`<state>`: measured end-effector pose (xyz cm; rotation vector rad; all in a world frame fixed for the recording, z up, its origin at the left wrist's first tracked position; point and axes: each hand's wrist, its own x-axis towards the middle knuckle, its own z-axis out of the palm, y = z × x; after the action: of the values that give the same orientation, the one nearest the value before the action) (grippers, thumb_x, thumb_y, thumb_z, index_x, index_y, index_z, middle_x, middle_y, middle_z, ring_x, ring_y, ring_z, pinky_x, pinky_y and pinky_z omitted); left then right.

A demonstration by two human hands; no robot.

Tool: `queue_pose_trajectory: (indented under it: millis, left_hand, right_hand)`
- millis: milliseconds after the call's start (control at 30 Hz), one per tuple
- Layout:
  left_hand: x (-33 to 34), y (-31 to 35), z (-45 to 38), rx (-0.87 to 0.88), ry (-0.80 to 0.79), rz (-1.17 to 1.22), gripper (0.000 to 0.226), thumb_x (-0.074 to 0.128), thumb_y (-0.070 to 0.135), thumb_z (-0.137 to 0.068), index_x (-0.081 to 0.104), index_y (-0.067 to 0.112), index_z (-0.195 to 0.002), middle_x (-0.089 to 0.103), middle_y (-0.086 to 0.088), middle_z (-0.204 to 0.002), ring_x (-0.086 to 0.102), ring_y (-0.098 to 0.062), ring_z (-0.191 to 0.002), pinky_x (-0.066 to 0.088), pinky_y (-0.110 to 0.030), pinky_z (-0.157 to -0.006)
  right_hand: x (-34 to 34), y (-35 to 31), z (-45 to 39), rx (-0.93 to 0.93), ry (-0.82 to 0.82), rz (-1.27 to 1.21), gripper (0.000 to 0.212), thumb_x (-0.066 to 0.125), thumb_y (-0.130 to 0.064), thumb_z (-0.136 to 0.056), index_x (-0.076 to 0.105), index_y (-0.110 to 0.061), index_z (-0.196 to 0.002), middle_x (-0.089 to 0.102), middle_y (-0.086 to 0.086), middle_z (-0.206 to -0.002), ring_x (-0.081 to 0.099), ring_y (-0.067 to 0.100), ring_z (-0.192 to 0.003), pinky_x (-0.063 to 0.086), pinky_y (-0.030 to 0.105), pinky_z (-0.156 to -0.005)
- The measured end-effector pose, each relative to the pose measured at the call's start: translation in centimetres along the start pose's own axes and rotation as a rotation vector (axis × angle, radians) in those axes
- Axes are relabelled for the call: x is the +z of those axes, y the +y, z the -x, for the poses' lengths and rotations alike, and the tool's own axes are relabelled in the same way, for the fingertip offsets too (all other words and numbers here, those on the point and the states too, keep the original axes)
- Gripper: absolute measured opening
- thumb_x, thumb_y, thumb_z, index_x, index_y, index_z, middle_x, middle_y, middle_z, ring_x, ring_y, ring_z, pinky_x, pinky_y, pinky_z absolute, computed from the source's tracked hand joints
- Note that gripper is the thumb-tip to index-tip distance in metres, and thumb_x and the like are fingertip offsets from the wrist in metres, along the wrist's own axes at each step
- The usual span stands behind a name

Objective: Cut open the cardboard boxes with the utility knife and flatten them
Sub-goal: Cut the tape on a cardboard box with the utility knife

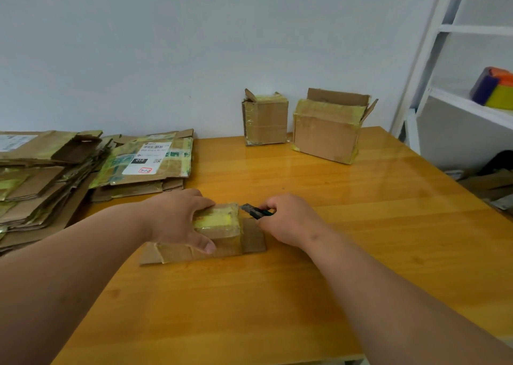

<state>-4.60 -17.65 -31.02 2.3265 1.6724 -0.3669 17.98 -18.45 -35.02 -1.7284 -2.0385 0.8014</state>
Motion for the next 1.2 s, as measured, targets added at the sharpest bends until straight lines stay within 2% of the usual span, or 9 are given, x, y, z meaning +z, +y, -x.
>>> queue_pose_trajectory:
  millis: [200,300,500,633,733,833,1000,1100,1200]
  left_hand:
    - [0.1,-0.1,-0.1,0.011,-0.003,-0.013,0.123,0.055,0.087,-0.046,0.024,0.032,-0.152,0.038,0.014,-0.129,0.042,-0.013,-0.12,0.04,-0.031,-0.101]
    - [0.3,-0.1,-0.2,0.007,0.006,-0.025,0.117,0.06,0.084,-0.053,0.023,0.033,-0.152,0.037,0.013,-0.128,0.042,-0.014,-0.118,0.04,-0.032,-0.1]
    - [0.5,-0.2,0.0,-0.009,0.004,-0.032,0.125,0.052,0.089,-0.046,0.019,0.035,-0.153,0.035,0.011,-0.13,0.041,-0.015,-0.12,0.04,-0.035,-0.103]
    - [1.0,-0.3,0.1,-0.023,0.024,-0.024,0.116,0.061,0.082,-0.058,0.016,0.035,-0.154,0.035,0.009,-0.132,0.038,-0.016,-0.123,0.039,-0.038,-0.105]
    - [1.1,-0.2,0.3,-0.035,0.018,-0.029,0.122,0.055,0.087,-0.052,0.014,0.036,-0.154,0.034,0.009,-0.136,0.036,-0.016,-0.126,0.037,-0.038,-0.107]
    - [1.0,-0.1,0.5,-0.054,0.009,-0.036,0.127,0.05,0.09,-0.047,0.012,0.034,-0.154,0.034,0.008,-0.139,0.035,-0.017,-0.129,0.037,-0.039,-0.108]
    - [0.8,0.7,0.7,-0.152,0.034,-0.074,0.118,0.054,0.087,-0.061,0.012,0.03,-0.155,0.029,0.001,-0.149,0.033,-0.025,-0.134,0.038,-0.04,-0.108]
    - [0.6,1.1,1.2,-0.258,0.025,-0.091,0.114,0.044,0.09,-0.064,0.014,0.027,-0.155,0.025,-0.005,-0.154,0.031,-0.029,-0.138,0.038,-0.044,-0.108]
    - [0.8,1.1,1.6,-0.281,-0.004,-0.092,0.114,0.031,0.09,-0.067,0.009,0.023,-0.156,0.018,-0.005,-0.157,0.019,-0.033,-0.144,0.027,-0.048,-0.113]
  right_hand:
    - [-0.3,-1.1,0.0,-0.037,-0.009,0.093,0.025,0.058,-0.02,-0.087,0.072,-0.018,-0.107,0.063,0.003,-0.08,0.053,0.019,-0.067,0.039,0.027,-0.052]
    - [-0.2,-1.6,0.2,-0.075,-0.049,0.129,0.025,0.058,-0.022,-0.086,0.074,-0.015,-0.105,0.067,0.007,-0.089,0.059,0.024,-0.076,0.045,0.032,-0.057]
    - [-0.5,-1.9,0.7,-0.131,-0.067,0.255,0.016,0.057,-0.022,-0.083,0.069,-0.012,-0.084,0.061,0.007,-0.074,0.048,0.021,-0.062,0.035,0.031,-0.052]
    - [-1.1,-1.6,1.6,-0.145,-0.107,0.246,0.017,0.059,-0.02,-0.085,0.072,-0.012,-0.093,0.064,0.01,-0.082,0.049,0.021,-0.066,0.035,0.033,-0.056]
    - [-1.6,-1.1,2.3,-0.132,-0.128,0.2,0.016,0.061,-0.021,-0.085,0.075,-0.02,-0.094,0.059,0.002,-0.072,0.047,0.017,-0.063,0.036,0.031,-0.054]
    - [-1.8,-1.0,2.8,-0.117,-0.15,0.169,0.021,0.067,-0.024,-0.083,0.077,-0.025,-0.101,0.058,-0.003,-0.072,0.049,0.016,-0.065,0.038,0.031,-0.056]
    - [-1.6,-0.5,3.1,-0.069,-0.036,0.08,0.027,0.066,-0.023,-0.086,0.073,-0.023,-0.112,0.066,0.002,-0.089,0.055,0.017,-0.071,0.042,0.03,-0.06]
    - [-1.0,-0.4,2.8,-0.014,0.067,0.03,0.024,0.061,-0.023,-0.088,0.072,-0.023,-0.11,0.069,0.006,-0.095,0.059,0.02,-0.073,0.045,0.032,-0.058]
    - [-0.4,-1.4,2.6,-0.028,0.084,-0.031,0.022,0.059,-0.026,-0.09,0.07,-0.02,-0.107,0.069,0.009,-0.093,0.055,0.019,-0.068,0.041,0.032,-0.055]
